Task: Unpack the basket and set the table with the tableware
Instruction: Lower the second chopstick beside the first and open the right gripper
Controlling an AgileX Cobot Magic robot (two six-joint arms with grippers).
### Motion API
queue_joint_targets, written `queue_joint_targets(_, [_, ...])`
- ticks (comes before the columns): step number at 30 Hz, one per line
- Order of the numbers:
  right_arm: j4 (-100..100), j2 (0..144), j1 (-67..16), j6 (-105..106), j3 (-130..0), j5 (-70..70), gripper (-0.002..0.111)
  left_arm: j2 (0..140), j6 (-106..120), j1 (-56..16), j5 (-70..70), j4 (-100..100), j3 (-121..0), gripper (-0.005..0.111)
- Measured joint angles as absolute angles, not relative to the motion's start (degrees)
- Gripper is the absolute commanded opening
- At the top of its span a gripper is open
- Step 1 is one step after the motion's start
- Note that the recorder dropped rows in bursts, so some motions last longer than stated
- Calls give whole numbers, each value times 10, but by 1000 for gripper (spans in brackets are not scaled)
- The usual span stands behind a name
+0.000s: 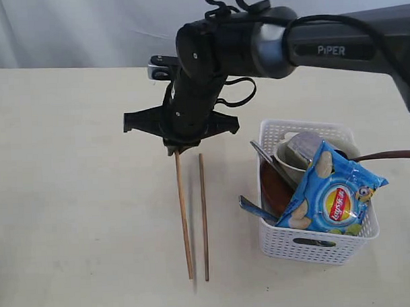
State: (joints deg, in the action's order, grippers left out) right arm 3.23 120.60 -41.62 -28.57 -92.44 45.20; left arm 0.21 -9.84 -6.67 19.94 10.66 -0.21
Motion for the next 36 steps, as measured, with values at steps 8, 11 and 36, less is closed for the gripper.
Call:
queue_joint_targets(8, [0,1242,-416,-289,-926,452,0,2,-98,-67,199,107,-2,0])
queue_joint_targets(11, [0,1247,-415,-289,-928,446,0,2,-98,-67,199,107,-2,0])
queue_joint_targets(36, [3,1268,-400,-291,-930,401,0,2,-98,-67,199,107,-2,0])
